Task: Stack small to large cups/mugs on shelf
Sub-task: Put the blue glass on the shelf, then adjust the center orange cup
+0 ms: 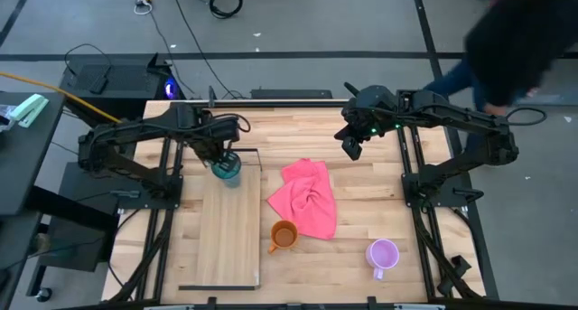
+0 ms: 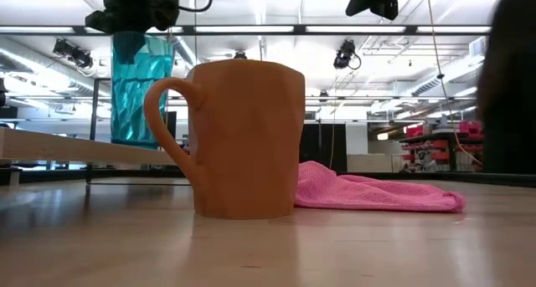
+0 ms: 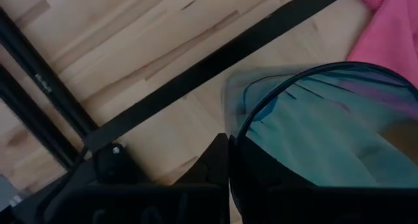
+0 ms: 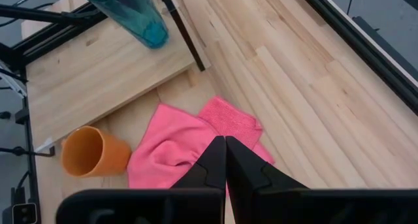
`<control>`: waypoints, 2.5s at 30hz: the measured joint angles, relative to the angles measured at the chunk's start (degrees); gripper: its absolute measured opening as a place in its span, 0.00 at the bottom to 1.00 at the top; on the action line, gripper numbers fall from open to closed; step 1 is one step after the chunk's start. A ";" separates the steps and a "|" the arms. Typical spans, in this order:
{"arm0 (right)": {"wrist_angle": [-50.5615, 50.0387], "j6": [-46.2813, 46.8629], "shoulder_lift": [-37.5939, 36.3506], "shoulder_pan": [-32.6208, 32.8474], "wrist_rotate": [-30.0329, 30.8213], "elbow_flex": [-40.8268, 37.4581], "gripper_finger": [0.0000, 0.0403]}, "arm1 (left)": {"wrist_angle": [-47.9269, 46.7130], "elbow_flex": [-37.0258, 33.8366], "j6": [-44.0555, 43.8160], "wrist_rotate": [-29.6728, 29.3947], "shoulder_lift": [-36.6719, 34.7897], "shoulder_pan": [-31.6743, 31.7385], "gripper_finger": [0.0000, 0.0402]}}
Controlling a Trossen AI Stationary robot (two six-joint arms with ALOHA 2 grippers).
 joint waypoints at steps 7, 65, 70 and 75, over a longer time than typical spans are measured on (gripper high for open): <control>0.01 0.00 0.00 0.00 0.00 0.00 0.02 | 0.20 -0.01 0.00 0.00 0.02 -0.02 0.03; -0.16 -1.09 0.02 0.04 -0.02 0.00 0.04 | -1.82 -0.01 -1.90 -0.44 2.55 -3.19 0.19; -0.16 -1.09 0.04 0.04 -0.02 0.00 0.05 | -1.59 -0.01 -2.05 -0.44 2.55 -3.19 0.22; -0.14 -1.09 0.02 0.04 -0.02 0.00 0.05 | -0.94 1.65 -3.56 -0.44 1.68 -3.19 0.25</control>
